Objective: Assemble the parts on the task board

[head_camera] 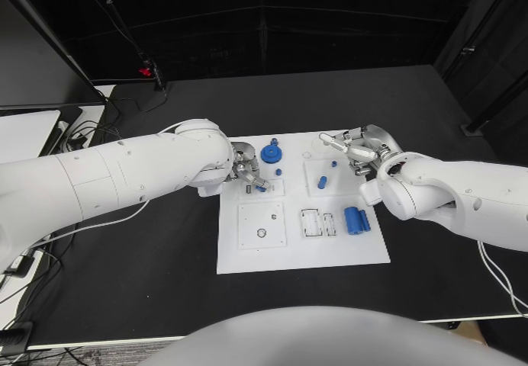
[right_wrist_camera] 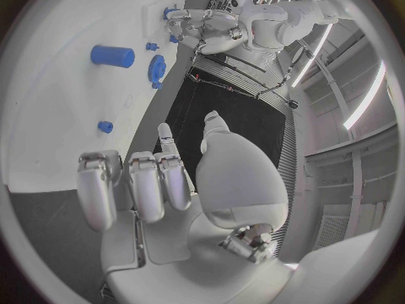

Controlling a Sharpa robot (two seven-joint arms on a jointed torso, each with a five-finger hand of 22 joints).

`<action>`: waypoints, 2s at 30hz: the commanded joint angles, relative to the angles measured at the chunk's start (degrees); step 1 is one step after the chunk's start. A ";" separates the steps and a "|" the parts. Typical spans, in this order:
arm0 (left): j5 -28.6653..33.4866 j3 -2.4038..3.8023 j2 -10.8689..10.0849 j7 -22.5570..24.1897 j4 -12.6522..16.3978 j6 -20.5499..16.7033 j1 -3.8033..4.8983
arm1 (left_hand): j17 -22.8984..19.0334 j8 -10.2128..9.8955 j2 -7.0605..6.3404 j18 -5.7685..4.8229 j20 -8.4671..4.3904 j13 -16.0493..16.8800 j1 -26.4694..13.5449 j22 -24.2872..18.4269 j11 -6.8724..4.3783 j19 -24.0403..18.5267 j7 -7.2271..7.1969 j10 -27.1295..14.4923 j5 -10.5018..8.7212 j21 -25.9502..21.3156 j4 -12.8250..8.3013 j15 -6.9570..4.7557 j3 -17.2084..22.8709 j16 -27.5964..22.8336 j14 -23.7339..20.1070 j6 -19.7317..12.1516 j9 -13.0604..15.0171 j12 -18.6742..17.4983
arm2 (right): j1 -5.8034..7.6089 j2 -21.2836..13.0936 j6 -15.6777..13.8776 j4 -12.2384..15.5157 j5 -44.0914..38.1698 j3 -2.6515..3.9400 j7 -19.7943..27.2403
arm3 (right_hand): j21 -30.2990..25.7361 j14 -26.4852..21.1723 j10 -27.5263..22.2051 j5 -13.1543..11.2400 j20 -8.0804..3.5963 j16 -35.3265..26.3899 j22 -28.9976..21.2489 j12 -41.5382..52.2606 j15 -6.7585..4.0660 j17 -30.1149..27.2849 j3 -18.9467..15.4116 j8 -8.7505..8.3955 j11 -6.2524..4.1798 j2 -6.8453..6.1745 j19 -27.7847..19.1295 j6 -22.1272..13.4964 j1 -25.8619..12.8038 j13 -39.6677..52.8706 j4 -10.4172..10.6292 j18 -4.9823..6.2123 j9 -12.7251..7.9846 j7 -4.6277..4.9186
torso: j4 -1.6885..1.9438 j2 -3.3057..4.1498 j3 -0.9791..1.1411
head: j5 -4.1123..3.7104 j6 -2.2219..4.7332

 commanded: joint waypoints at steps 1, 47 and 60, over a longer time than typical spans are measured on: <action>-1.16 -0.43 -0.25 -1.13 -0.31 -0.46 -0.48 | 15.10 -0.05 1.95 -0.37 -0.22 14.78 3.10 15.09 -0.22 5.97 -0.59 6.00 0.35 0.18 0.23 -0.33 0.49 0.05 6.03 0.02 -0.12 -0.37 | 0.07 0.05 0.34 0.06 0.02 0.02 0.16 | 0.05 5.85 6.07 0.15 0.24 0.14 15.04 0.15 0.14 15.07 -0.44 0.36 0.31 0.51 5.85 -0.30 -0.12 15.08 -0.02 -0.37 0.06 -0.04 | -0.01 -0.02 0.02 | 0.05 0.00; 4.83 -0.40 -3.30 -5.44 3.83 0.92 2.76 | 15.10 1.63 0.34 -0.37 -0.41 14.78 3.60 15.09 -0.51 5.97 -1.00 6.00 2.67 0.18 1.04 -0.58 1.91 0.05 6.03 1.19 0.62 -0.37 | 0.07 0.44 0.20 -0.44 0.01 0.00 0.03 | 0.01 5.85 6.07 0.14 0.24 0.14 15.02 0.15 0.15 15.07 -0.47 0.41 0.32 0.56 5.81 -0.34 -0.10 15.08 -0.02 -0.36 0.06 -0.04 | -0.04 0.02 -0.03 | -0.15 -0.02; 5.22 -0.40 -2.66 -6.72 4.40 -1.05 2.81 | 15.10 1.86 -0.07 -0.37 -0.59 14.78 5.43 15.09 -0.63 5.97 -1.09 6.00 2.94 0.18 0.86 -0.82 3.27 0.05 6.03 1.23 0.81 -0.37 | 0.06 0.49 0.20 -0.49 0.01 -0.01 0.04 | 0.01 5.85 6.07 0.14 0.24 0.14 15.02 0.15 0.15 15.07 -0.47 0.41 0.32 0.56 5.81 -0.34 -0.10 15.08 -0.02 -0.36 0.06 -0.04 | 0.02 0.02 0.00 | -0.15 -0.02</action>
